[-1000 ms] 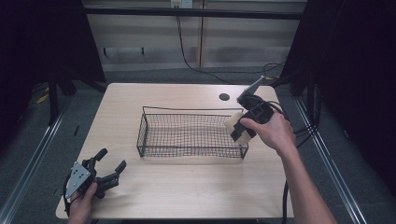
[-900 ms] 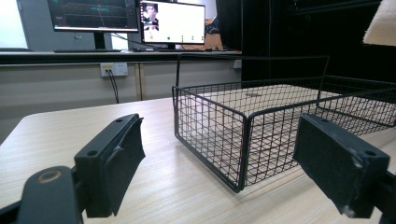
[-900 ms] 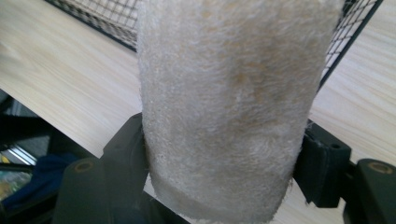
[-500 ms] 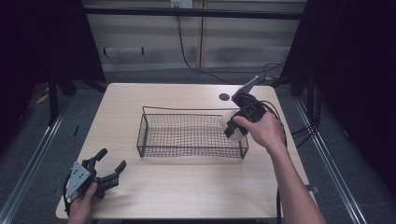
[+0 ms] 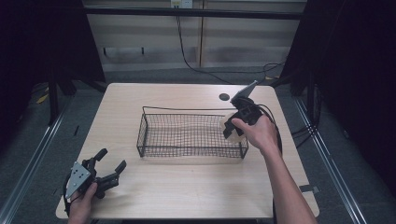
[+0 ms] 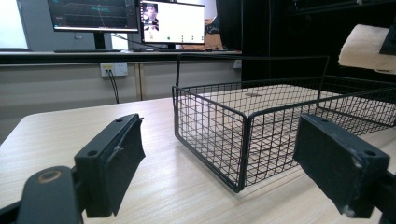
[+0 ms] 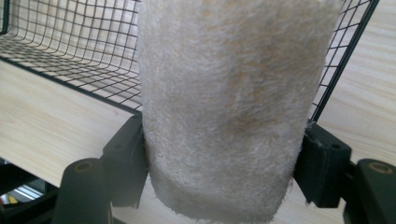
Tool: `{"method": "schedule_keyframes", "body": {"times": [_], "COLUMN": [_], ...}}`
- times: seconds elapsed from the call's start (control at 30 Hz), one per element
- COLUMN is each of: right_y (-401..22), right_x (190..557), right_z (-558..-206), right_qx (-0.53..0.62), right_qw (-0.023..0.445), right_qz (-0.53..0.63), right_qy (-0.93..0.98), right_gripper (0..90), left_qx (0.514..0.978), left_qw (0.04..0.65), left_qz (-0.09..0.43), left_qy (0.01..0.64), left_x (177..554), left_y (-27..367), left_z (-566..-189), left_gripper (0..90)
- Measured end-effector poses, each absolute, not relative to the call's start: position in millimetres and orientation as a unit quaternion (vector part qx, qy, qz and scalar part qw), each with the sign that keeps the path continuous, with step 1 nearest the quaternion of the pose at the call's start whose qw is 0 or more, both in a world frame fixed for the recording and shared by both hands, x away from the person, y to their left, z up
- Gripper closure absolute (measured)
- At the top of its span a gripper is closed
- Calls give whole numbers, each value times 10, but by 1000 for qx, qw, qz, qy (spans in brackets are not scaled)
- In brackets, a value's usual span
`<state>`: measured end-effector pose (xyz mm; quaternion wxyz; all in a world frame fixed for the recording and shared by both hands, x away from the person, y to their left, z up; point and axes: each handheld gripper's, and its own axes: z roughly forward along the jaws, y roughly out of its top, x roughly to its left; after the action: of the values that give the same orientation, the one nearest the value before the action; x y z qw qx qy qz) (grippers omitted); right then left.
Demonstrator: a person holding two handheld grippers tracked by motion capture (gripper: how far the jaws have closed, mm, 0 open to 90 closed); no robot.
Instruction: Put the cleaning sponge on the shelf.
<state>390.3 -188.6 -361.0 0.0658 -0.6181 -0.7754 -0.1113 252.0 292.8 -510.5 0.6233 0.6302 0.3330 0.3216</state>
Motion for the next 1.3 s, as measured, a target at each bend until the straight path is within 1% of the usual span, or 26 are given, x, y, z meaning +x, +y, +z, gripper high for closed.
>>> {"method": "schedule_keyframes", "body": {"times": [1.3], "right_y": [-1839], "right_x": [3998], "right_z": [-4039], "right_qx": [-669], "right_qw": [63], "right_qz": [-99], "right_qy": [-734], "right_gripper": [287], "left_qx": [630], "left_qw": [624], "left_qz": [322], "left_qy": [333], "left_x": [2520], "left_y": [2927], "left_z": [-5106], "left_gripper": [157]}}
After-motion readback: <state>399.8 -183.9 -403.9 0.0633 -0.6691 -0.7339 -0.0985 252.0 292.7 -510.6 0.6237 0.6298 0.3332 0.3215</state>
